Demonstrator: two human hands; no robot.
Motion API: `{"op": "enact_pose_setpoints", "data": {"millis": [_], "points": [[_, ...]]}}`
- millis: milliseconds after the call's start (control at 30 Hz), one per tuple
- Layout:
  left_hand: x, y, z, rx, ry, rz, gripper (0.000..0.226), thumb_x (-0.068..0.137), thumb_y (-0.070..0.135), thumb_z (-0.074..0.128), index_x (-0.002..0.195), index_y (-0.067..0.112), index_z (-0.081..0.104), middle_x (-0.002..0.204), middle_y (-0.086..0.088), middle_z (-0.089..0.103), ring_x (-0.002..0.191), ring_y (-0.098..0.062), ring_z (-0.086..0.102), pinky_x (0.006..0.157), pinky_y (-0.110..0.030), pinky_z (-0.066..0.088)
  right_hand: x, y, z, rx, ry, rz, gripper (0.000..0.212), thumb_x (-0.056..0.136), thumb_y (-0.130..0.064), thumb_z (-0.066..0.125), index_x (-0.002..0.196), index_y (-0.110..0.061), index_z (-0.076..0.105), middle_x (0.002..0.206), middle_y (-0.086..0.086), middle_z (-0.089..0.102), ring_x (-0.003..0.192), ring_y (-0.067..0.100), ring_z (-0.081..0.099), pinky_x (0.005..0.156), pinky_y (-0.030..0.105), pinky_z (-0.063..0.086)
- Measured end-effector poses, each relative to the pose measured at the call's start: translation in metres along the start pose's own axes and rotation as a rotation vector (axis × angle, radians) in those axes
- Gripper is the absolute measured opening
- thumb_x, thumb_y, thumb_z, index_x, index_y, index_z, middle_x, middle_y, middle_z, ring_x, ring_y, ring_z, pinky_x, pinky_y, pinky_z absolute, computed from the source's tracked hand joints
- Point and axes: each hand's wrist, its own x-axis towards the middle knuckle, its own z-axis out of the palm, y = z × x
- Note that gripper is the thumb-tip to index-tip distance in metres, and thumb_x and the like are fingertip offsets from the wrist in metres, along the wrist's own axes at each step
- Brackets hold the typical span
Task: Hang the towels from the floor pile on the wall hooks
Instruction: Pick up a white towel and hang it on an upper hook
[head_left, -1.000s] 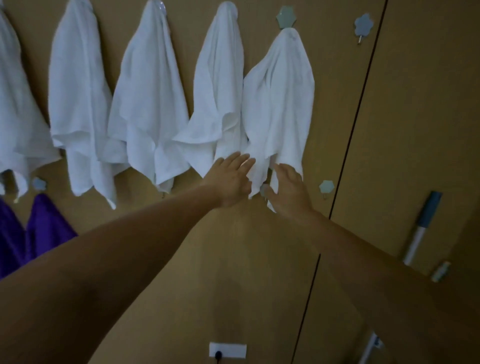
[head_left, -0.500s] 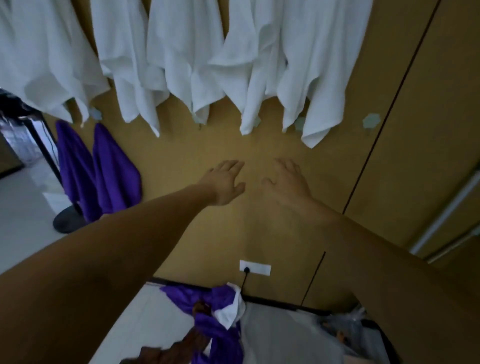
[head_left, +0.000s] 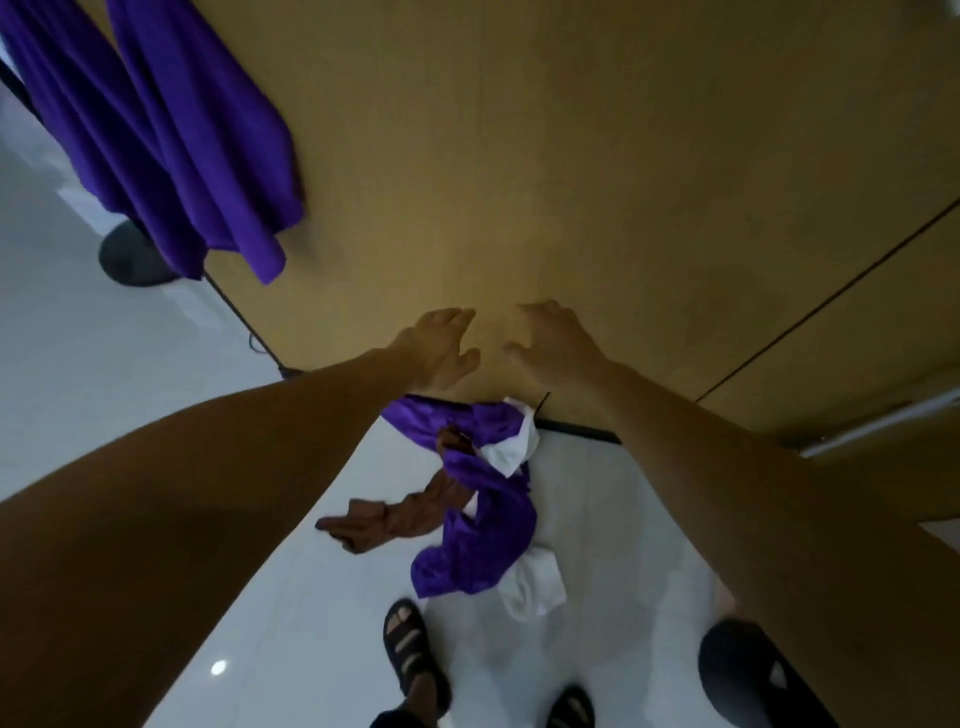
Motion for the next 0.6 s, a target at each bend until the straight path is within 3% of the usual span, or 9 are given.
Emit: {"op": "enact_pose_setpoints", "data": {"millis": [100,167,233,333,433,600], "points": [[0.026,-0.024,0.053,-0.019,-0.106,-0.003,0.068,0.096,0.043,0.043,0.152,0.017,0.014,0.159,-0.006,0.017,0.145,-0.028,0.016,0.116,-0.046,0.022,0.020,0.027,0.061,0.035,-0.083,0.058,0.031,0.091,-0.030,0.053,0.109,-0.004,0.056,0.108,0.017,0.059,0.108,0.032,0.055,0.082,0.033,0.039],[0.043,-0.034,0.094,-0.060,-0.158,-0.011,0.068,0.095,0.041,0.045,0.152,0.017,0.016,0.158,-0.007,0.019,0.145,-0.028,0.018,0.116,-0.045,0.023,0.031,0.055,0.102,0.068,-0.114,0.120,0.023,0.089,-0.029,0.054,0.090,-0.006,0.052,0.090,0.013,0.055,0.093,0.028,0.057,0.071,0.032,0.036],[0.064,-0.040,0.138,-0.100,-0.201,0.011,0.067,0.093,0.040,0.047,0.150,0.016,0.022,0.155,-0.010,0.026,0.142,-0.031,0.024,0.113,-0.049,0.028,0.042,0.087,0.145,0.134,-0.132,0.185,0.035,0.090,-0.034,0.056,0.109,-0.005,0.055,0.107,0.016,0.058,0.104,0.030,0.056,0.081,0.037,0.042],[0.095,-0.050,0.211,-0.142,-0.245,-0.016,0.067,0.085,0.044,0.045,0.142,0.012,0.033,0.143,-0.014,0.041,0.131,-0.037,0.039,0.102,-0.052,0.039,0.062,0.135,0.216,0.157,-0.196,0.279,0.058,0.093,-0.036,0.055,0.139,-0.004,0.041,0.143,0.016,0.044,0.130,0.031,0.043,0.102,0.038,0.038],[0.129,-0.069,0.297,-0.176,-0.270,-0.061,0.077,0.076,0.055,0.040,0.139,0.011,0.038,0.141,-0.012,0.046,0.131,-0.035,0.041,0.103,-0.052,0.040,0.089,0.184,0.295,0.176,-0.224,0.346,0.063,0.092,-0.040,0.055,0.143,-0.008,0.036,0.145,0.017,0.040,0.132,0.033,0.039,0.104,0.042,0.039],[0.182,-0.099,0.422,-0.206,-0.282,-0.086,0.063,0.093,0.036,0.049,0.148,0.013,0.027,0.153,-0.012,0.029,0.142,-0.034,0.022,0.113,-0.048,0.027,0.134,0.258,0.422,0.177,-0.238,0.406,0.059,0.093,-0.041,0.052,0.140,-0.008,0.037,0.137,0.017,0.045,0.125,0.034,0.044,0.091,0.036,0.040]]}}
